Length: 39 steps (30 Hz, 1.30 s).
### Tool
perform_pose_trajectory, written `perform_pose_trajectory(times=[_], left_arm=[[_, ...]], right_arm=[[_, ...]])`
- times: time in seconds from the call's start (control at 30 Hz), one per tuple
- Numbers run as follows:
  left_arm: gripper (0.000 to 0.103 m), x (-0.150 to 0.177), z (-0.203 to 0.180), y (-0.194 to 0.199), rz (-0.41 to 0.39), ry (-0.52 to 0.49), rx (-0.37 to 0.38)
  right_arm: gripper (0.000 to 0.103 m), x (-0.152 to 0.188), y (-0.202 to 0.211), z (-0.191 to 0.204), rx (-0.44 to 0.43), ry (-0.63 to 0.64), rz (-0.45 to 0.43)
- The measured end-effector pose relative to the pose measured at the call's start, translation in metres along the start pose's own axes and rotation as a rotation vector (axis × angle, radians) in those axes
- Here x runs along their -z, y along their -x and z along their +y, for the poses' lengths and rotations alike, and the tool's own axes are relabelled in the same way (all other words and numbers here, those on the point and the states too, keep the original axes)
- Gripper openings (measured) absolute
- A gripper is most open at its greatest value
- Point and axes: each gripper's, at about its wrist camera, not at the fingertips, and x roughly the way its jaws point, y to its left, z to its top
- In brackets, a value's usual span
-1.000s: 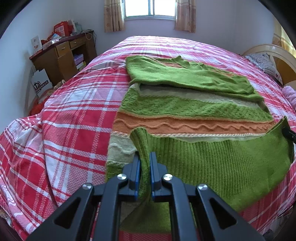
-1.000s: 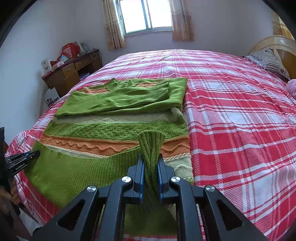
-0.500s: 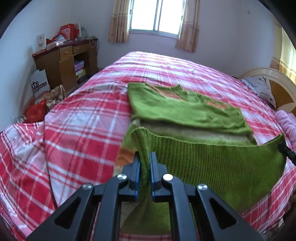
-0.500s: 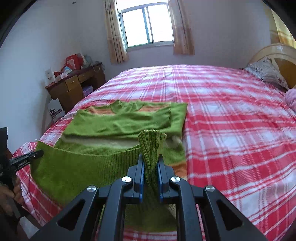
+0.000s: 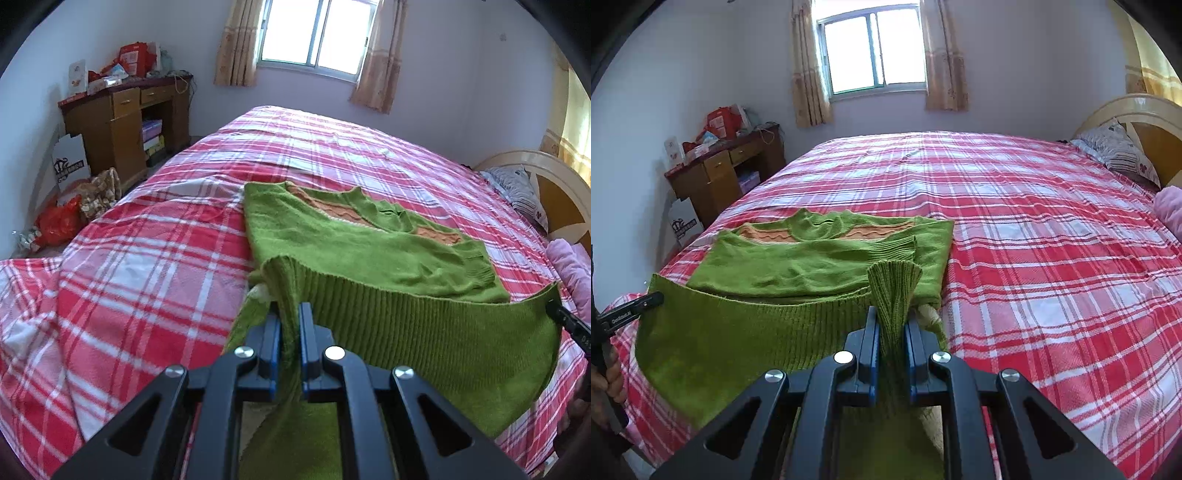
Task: Fold small clothes
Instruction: 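Lift the ribbed hem with both grippers and fold it over the sweater body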
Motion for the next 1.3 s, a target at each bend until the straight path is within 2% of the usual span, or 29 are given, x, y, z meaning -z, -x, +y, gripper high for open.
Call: perform_pose_trajectory(times=[0.2,0.4,0.63,0.77,0.87,0.97,1.07,1.13,1.17,1.23,1.27,1.3], left_arm=[[0.009,-0.024,-0.004,-0.019,-0.005,0.003,-0.015],[0.009,-0.058,-0.009,-0.046,-0.024,-0.003,-0.015],[0.009,-0.106,-0.014,-0.085,-0.041,0.009,-0.022],[0.009,-0.127,-0.019,-0.116,-0.048,0.021,-0.033],[0.006,-0.135,-0.019,-0.144,-0.037,0.021,-0.085],[0.006,-0.135,-0.011,-0.177,0.018,0.058,-0.125],[0.008,-0.129,-0.008,-0.199,0.076,0.073,-0.151],[0.01,-0.129,-0.01,-0.199,0.077,0.063,-0.159],[0.013,-0.128,-0.011,-0.199,0.081,0.054,-0.17],[0.029,-0.129,-0.01,-0.202,0.097,0.06,-0.203],[0.048,-0.13,-0.007,-0.202,0.105,0.078,-0.231],[0.059,-0.13,-0.003,-0.201,0.108,0.103,-0.253]], right_arm=[[0.011,-0.022,-0.024,0.001,0.013,0.03,-0.004],[0.011,-0.06,-0.057,0.002,0.031,0.073,-0.025],[0.011,-0.109,-0.118,-0.001,0.079,0.086,-0.036],[0.01,-0.125,-0.157,-0.006,0.121,0.083,-0.023],[0.01,-0.13,-0.193,-0.012,0.157,0.08,0.012],[0.01,-0.127,-0.225,-0.018,0.182,0.076,0.056],[0.01,-0.12,-0.242,-0.022,0.188,0.066,0.111],[0.01,-0.119,-0.243,-0.021,0.197,0.073,0.11],[0.01,-0.119,-0.245,-0.021,0.199,0.075,0.118],[0.012,-0.117,-0.251,-0.024,0.224,0.064,0.156],[0.017,-0.118,-0.253,-0.027,0.228,0.057,0.163],[0.021,-0.118,-0.253,-0.029,0.237,0.048,0.165]])
